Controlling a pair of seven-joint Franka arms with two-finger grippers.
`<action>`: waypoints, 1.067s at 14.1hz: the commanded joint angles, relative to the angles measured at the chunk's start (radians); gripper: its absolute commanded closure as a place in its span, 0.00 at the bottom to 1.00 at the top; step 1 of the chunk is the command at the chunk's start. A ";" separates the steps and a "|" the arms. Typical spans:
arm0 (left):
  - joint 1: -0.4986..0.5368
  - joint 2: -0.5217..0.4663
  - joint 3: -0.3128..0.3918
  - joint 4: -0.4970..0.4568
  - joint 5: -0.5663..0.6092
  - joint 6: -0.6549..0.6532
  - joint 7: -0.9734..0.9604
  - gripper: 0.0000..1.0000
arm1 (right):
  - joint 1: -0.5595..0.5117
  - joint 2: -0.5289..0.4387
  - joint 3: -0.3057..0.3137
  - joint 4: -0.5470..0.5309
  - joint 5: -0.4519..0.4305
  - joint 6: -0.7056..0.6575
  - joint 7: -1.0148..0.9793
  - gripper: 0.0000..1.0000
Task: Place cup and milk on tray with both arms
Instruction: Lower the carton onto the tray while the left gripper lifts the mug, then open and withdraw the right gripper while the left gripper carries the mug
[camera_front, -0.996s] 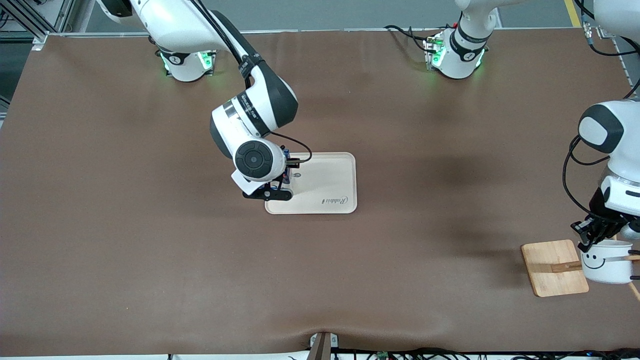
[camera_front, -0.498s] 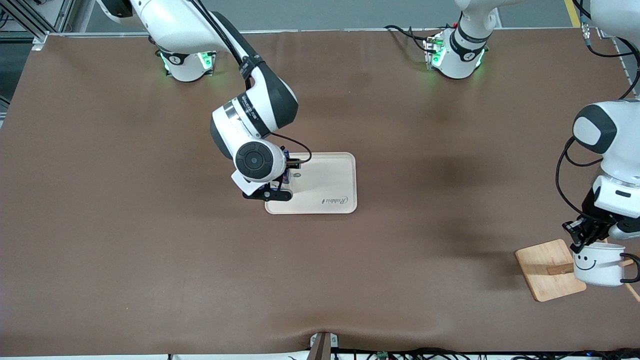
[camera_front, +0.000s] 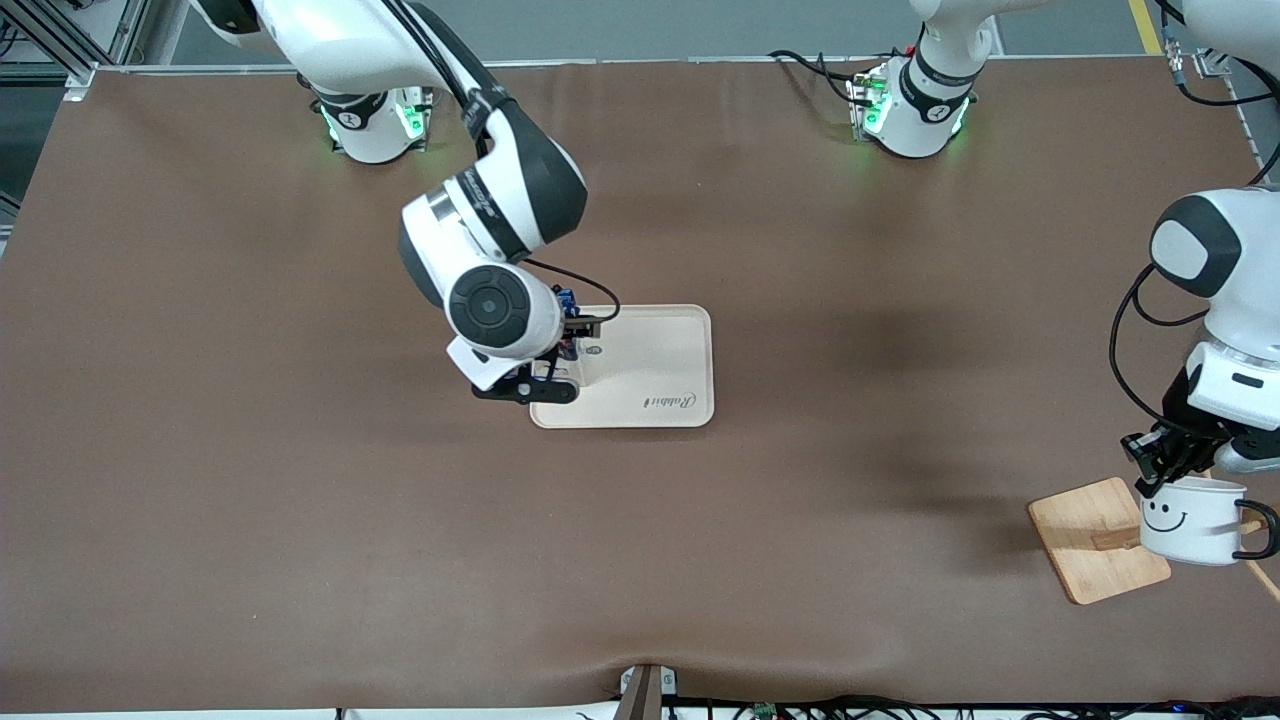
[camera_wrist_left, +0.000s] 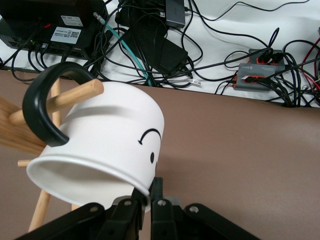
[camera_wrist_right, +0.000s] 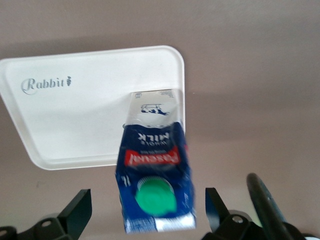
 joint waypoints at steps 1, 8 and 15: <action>0.004 -0.037 -0.006 -0.009 0.010 -0.040 0.041 0.97 | -0.033 -0.015 0.003 0.059 -0.017 -0.068 0.013 0.00; 0.003 -0.092 -0.059 -0.003 0.011 -0.140 0.040 0.99 | -0.175 -0.211 -0.026 0.059 -0.042 -0.141 0.004 0.00; 0.000 -0.123 -0.167 0.060 0.014 -0.310 -0.029 1.00 | -0.411 -0.354 -0.025 0.036 -0.120 -0.236 -0.278 0.00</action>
